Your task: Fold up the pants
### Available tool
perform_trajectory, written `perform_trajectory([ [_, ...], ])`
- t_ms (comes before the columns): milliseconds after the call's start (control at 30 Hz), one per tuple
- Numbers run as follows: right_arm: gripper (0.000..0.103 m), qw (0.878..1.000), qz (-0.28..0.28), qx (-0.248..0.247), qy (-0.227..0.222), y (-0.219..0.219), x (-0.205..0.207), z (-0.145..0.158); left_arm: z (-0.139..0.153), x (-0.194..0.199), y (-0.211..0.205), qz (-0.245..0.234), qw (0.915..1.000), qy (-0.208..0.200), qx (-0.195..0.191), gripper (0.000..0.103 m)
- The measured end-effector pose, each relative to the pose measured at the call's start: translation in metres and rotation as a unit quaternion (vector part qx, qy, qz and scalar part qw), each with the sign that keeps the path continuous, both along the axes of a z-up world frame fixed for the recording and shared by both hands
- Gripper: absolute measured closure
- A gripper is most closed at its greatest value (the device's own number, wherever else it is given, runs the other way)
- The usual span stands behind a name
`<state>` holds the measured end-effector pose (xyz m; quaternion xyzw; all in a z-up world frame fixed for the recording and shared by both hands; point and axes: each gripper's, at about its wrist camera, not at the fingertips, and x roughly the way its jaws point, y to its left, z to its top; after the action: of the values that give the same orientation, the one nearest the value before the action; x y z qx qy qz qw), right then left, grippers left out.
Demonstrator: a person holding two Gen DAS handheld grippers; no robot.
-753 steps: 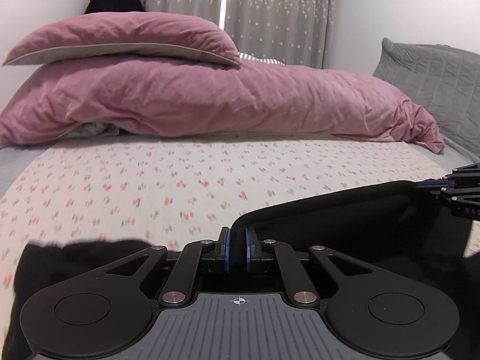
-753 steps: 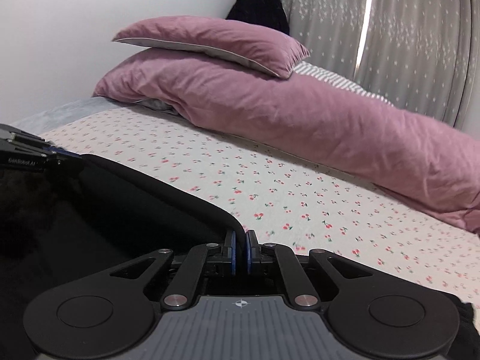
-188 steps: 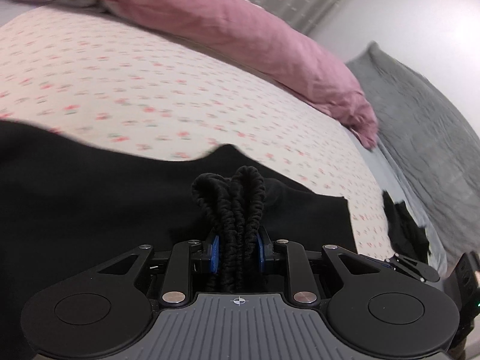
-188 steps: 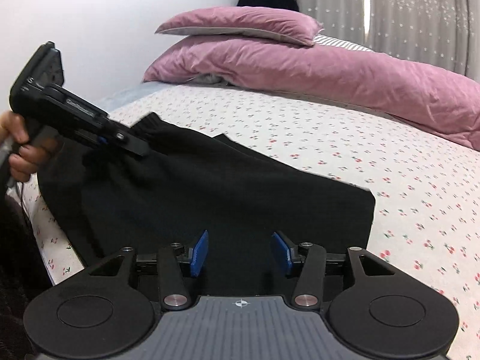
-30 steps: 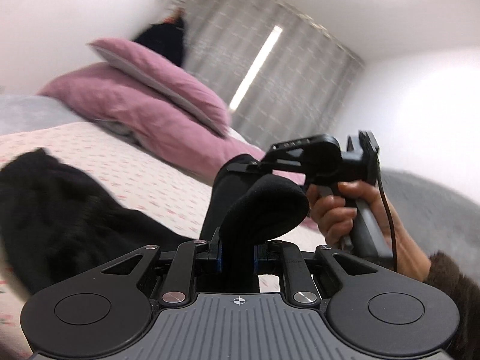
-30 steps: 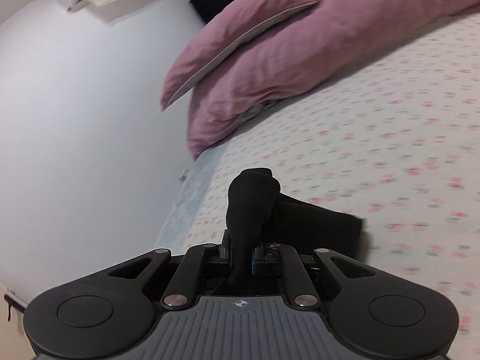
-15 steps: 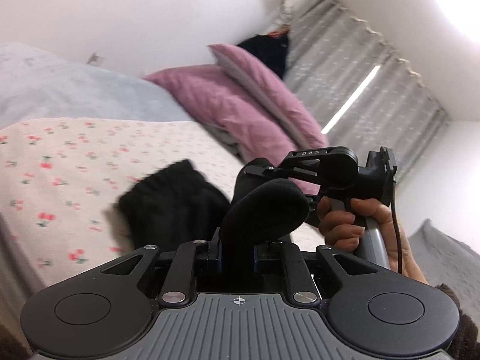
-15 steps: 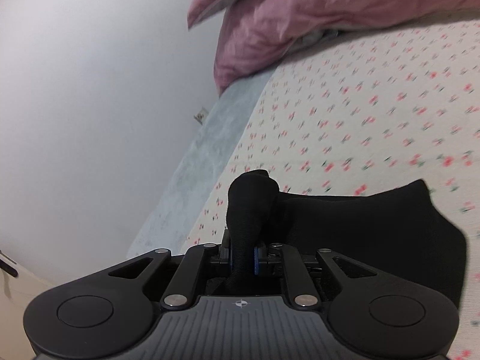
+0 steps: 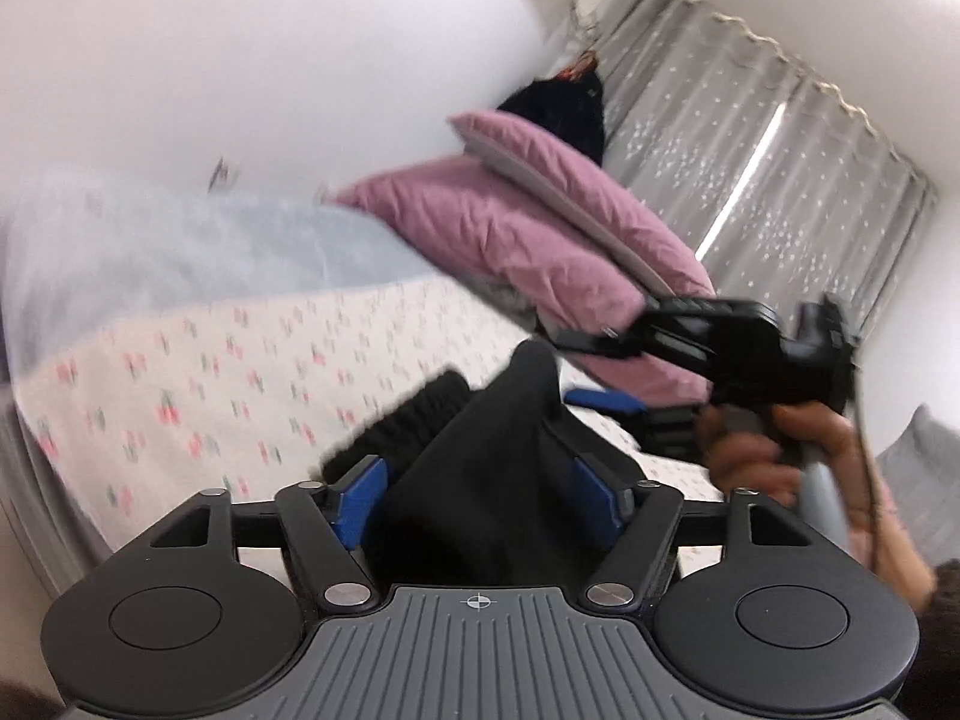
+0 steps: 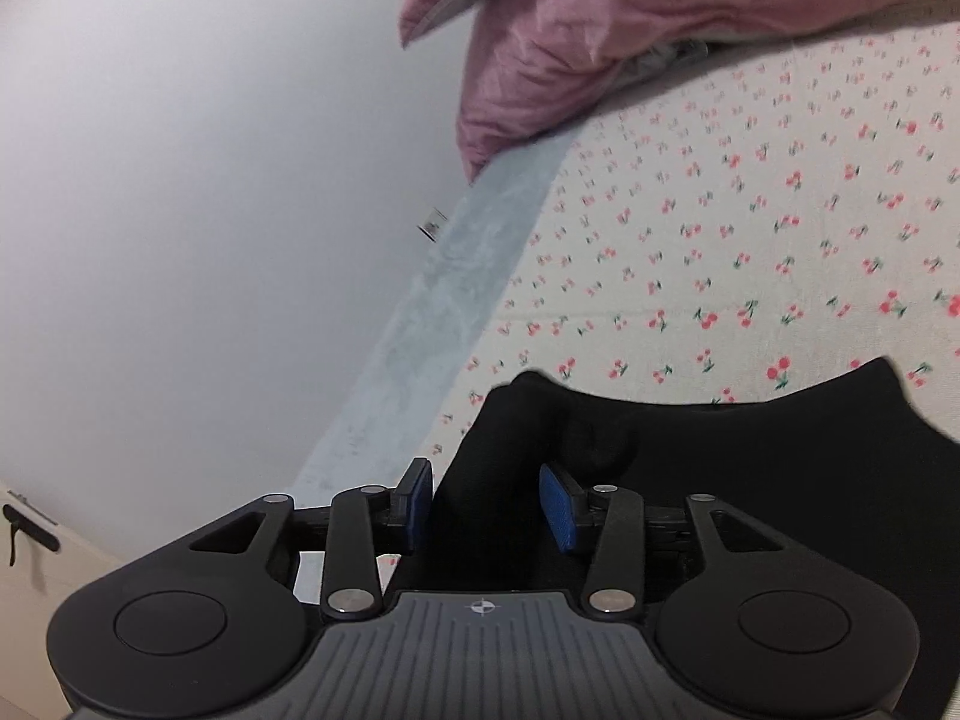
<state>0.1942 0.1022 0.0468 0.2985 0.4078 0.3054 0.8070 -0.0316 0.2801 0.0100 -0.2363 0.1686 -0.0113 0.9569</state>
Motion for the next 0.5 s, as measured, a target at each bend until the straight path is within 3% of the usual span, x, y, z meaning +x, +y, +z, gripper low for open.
perform_trajectory([
  [67, 0.052, 1.000, -0.004, -0.006, -0.015, -0.010, -0.007, 0.006, 0.009, 0.010, 0.003, -0.042, 0.9985, 0.009, 0.036, 0.027],
  [133, 0.045, 0.999, -0.009, -0.014, -0.029, -0.024, -0.018, 0.011, 0.015, 0.021, 0.009, -0.076, 0.9959, 0.014, 0.047, 0.027],
  [267, 0.038, 0.997, -0.019, -0.041, -0.056, -0.052, -0.043, 0.011, 0.022, 0.051, 0.024, -0.124, 0.9913, 0.033, 0.031, 0.031],
  [333, 0.037, 0.995, -0.020, -0.064, -0.068, -0.063, -0.061, 0.005, 0.022, 0.066, 0.027, -0.130, 0.9895, 0.050, 0.041, 0.033],
  [433, 0.037, 0.993, -0.017, -0.088, -0.075, -0.076, -0.085, -0.010, 0.021, 0.085, 0.024, -0.129, 0.9858, 0.072, 0.080, 0.043],
  [500, 0.037, 0.992, -0.015, -0.096, -0.074, -0.083, -0.100, -0.021, 0.015, 0.098, 0.022, -0.129, 0.9829, 0.092, 0.093, 0.056],
])
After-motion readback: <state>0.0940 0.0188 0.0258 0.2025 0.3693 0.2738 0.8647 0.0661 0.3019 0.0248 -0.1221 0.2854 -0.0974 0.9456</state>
